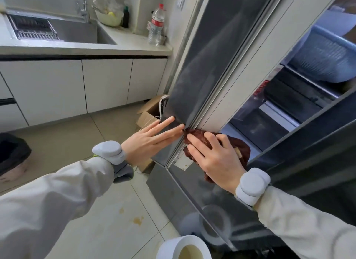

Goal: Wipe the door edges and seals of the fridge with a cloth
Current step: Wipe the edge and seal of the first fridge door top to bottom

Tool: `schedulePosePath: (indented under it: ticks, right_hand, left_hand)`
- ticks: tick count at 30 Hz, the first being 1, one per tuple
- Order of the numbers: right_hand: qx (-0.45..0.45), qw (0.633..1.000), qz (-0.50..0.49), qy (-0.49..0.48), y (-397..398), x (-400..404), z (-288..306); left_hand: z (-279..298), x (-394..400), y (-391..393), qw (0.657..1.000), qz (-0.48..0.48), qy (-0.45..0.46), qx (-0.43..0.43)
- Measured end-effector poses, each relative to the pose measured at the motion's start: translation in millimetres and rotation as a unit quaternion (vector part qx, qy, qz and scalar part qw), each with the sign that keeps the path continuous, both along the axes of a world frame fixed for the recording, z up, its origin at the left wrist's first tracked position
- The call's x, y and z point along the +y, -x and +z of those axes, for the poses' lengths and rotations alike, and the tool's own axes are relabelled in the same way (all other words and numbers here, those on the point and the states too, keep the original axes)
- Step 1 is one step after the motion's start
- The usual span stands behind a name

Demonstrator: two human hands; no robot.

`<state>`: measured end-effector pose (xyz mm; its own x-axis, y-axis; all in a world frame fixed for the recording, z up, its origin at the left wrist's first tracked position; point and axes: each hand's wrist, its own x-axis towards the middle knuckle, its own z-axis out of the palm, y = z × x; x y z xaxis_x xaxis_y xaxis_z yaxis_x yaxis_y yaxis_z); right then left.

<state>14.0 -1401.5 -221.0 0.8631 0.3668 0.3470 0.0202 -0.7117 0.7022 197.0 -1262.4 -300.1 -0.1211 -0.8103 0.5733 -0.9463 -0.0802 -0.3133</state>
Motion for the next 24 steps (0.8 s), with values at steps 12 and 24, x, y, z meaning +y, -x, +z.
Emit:
schedulePosePath:
  ticks: [12, 24]
  right_hand:
    - [0.080, 0.997, 0.006, -0.017, -4.5, 3.1, -60.8]
    - [-0.059, 0.993, -0.009, -0.098, 9.7, -8.3, -14.1]
  left_hand:
    - [4.2, 3.2, -1.7, 1.000, -0.008, -0.023, 0.002]
    - [-5.4, -4.2, 4.0, 1.000, -0.002, -0.008, 0.025]
